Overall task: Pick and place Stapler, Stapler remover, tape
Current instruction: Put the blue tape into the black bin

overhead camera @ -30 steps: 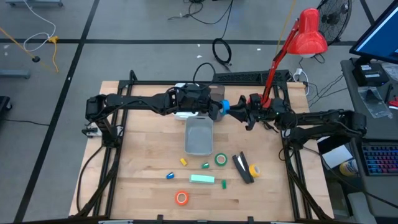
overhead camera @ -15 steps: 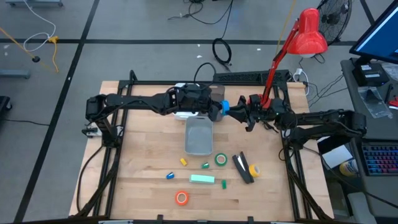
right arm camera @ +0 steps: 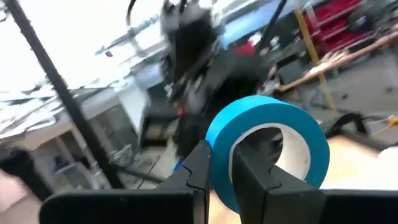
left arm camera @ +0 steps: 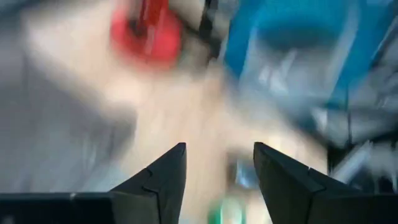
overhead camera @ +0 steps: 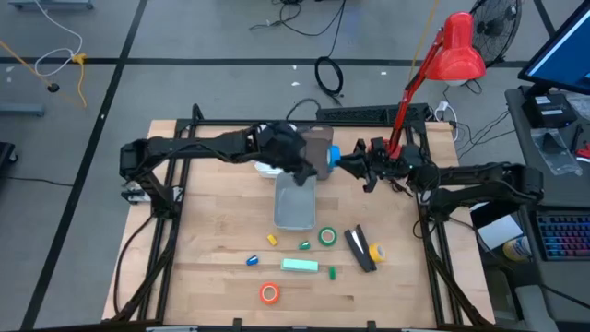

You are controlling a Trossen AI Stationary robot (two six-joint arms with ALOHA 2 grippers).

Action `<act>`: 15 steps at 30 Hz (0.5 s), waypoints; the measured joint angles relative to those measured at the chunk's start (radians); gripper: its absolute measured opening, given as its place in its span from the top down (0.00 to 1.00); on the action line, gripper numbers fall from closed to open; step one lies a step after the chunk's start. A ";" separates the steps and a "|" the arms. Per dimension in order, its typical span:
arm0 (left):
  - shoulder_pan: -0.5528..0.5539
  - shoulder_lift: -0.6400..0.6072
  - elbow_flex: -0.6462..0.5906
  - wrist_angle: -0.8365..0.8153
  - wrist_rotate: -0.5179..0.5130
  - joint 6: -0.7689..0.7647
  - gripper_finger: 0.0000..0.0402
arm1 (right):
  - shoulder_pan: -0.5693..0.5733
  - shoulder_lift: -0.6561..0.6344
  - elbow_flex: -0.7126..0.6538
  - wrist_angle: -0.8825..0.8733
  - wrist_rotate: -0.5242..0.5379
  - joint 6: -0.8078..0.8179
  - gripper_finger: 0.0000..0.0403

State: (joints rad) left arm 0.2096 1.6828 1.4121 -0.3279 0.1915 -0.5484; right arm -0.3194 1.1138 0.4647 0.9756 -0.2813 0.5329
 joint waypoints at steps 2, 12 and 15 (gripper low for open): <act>0.002 -0.019 0.000 -0.053 -0.001 0.008 0.53 | -0.010 0.000 0.000 -0.014 0.007 0.001 0.92; -0.056 -0.096 0.002 -0.382 -0.084 0.182 0.52 | -0.048 0.001 0.000 -0.139 0.019 -0.007 0.92; -0.067 -0.105 -0.009 -0.433 -0.195 0.153 0.52 | -0.048 0.002 0.016 -0.174 0.020 -0.012 0.92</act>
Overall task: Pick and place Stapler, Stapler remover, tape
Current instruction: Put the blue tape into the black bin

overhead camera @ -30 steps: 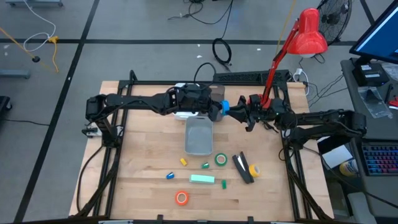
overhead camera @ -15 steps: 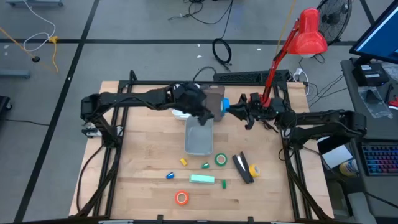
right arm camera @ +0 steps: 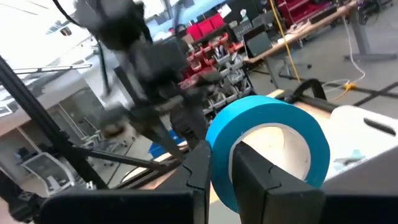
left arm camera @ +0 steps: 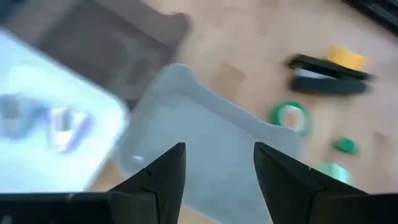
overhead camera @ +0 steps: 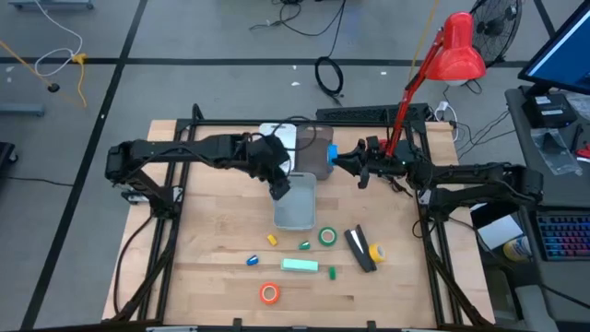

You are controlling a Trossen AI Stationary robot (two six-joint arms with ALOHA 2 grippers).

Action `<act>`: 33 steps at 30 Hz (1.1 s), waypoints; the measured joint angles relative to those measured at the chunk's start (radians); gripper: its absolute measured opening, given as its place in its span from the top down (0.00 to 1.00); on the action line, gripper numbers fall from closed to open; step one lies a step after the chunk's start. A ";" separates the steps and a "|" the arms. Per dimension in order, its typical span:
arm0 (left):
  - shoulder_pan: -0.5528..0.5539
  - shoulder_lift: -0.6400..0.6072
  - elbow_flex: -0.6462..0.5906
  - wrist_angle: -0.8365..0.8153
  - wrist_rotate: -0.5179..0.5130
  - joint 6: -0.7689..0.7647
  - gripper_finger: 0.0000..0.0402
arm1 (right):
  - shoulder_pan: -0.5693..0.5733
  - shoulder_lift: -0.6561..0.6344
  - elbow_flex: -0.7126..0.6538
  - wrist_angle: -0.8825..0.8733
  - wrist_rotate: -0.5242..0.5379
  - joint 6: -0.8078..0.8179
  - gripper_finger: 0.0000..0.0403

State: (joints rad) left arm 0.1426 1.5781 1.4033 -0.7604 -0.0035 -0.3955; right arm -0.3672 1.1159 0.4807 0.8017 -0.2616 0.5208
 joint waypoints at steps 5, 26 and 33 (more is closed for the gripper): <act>0.029 -0.061 -0.075 -0.003 -0.082 -0.034 0.52 | 0.003 -0.001 0.096 -0.186 0.028 -0.070 0.92; 0.199 -0.545 -0.530 0.184 -0.005 -0.021 0.52 | 0.002 0.224 0.427 -0.534 0.294 -0.222 0.92; 0.255 -0.651 -0.590 0.196 0.035 0.028 0.52 | 0.009 0.339 0.588 -0.729 0.350 -0.254 0.92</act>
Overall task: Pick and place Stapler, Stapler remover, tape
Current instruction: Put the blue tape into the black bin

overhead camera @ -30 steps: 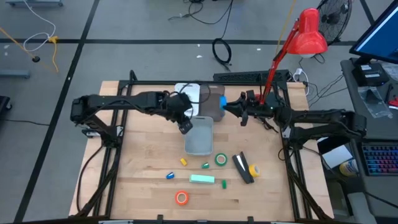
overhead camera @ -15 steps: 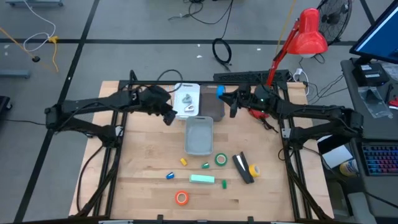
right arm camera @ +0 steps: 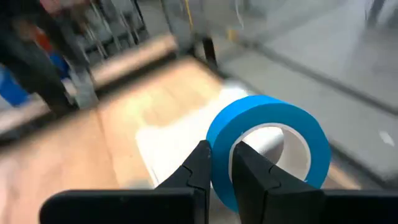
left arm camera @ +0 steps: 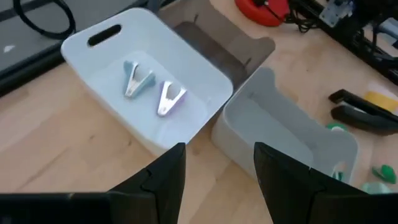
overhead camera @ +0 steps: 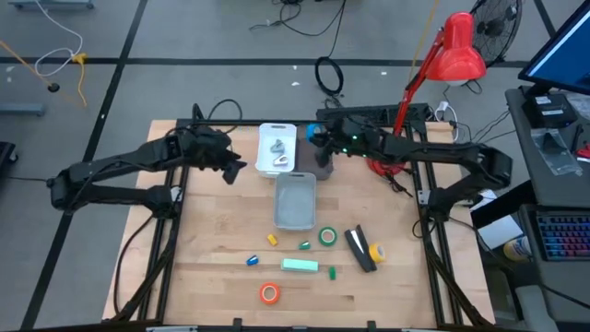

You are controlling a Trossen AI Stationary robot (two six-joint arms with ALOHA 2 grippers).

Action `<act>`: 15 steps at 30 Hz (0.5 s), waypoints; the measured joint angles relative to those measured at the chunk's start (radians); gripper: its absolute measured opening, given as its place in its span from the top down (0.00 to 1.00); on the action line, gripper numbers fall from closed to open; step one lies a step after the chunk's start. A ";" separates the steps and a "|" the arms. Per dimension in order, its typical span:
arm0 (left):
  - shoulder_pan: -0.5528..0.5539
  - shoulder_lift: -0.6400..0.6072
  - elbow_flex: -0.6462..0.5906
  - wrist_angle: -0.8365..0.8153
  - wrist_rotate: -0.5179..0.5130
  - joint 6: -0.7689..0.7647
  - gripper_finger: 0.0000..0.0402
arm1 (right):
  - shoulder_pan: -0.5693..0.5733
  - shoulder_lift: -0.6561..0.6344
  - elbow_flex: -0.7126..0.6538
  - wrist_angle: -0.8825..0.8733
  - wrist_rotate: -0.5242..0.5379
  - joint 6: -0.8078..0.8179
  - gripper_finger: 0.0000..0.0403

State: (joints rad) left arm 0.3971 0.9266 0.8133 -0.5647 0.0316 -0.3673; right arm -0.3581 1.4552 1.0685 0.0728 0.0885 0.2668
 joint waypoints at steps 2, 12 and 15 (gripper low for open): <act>0.017 -0.019 -0.017 0.026 0.006 0.006 0.52 | 0.003 0.034 0.034 -0.077 0.020 0.000 0.92; 0.074 -0.051 -0.052 0.039 0.082 0.046 0.52 | 0.003 0.156 0.099 -0.121 0.019 0.000 0.92; 0.082 -0.050 -0.052 0.041 0.083 0.065 0.52 | -0.002 0.183 0.101 -0.109 0.015 0.009 0.92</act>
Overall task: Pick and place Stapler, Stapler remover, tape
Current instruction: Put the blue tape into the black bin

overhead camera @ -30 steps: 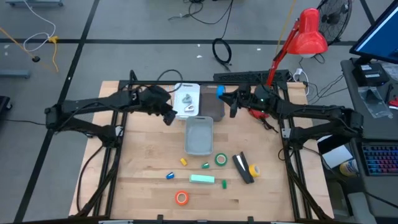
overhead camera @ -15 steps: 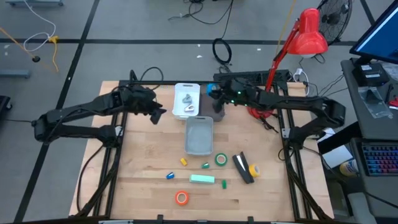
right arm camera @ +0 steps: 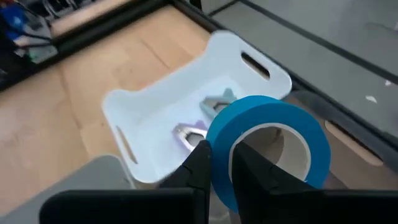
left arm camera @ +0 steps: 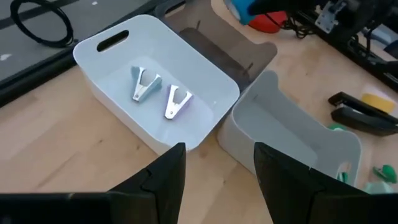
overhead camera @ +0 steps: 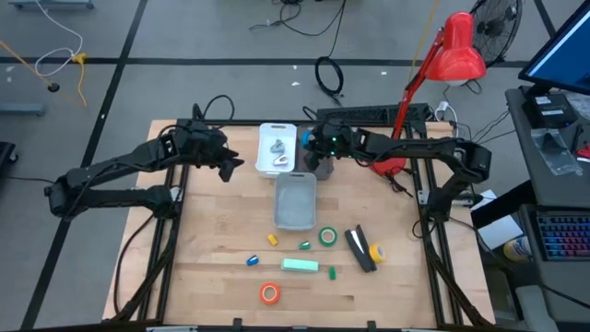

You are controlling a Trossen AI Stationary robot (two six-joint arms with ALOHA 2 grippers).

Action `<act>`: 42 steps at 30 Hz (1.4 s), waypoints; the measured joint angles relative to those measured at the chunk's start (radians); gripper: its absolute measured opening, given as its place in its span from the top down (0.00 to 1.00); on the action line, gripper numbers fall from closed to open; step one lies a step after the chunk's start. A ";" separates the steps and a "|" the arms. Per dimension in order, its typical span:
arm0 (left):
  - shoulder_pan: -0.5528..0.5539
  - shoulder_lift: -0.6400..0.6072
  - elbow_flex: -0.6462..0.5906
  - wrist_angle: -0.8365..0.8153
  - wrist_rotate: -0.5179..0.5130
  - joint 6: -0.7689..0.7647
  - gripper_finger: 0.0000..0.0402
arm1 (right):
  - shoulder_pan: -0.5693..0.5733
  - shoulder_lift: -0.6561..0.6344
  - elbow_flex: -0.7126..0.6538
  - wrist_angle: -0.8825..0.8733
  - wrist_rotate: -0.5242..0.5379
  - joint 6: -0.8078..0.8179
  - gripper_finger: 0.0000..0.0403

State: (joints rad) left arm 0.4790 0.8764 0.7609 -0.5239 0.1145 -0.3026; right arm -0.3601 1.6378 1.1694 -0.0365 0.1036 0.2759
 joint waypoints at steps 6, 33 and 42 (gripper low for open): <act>0.018 0.000 0.000 0.004 0.018 0.028 0.52 | 0.000 0.047 -0.001 0.012 -0.009 0.000 0.92; 0.030 0.000 0.000 0.005 0.017 0.035 0.52 | -0.063 0.122 -0.001 -0.069 -0.082 -0.106 0.91; 0.030 0.000 0.000 0.006 0.017 0.036 0.52 | -0.064 0.126 -0.002 -0.148 -0.082 -0.113 0.91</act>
State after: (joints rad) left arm 0.5091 0.8764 0.7612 -0.5182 0.1314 -0.2665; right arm -0.4236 1.7638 1.1674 -0.1846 0.0212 0.1625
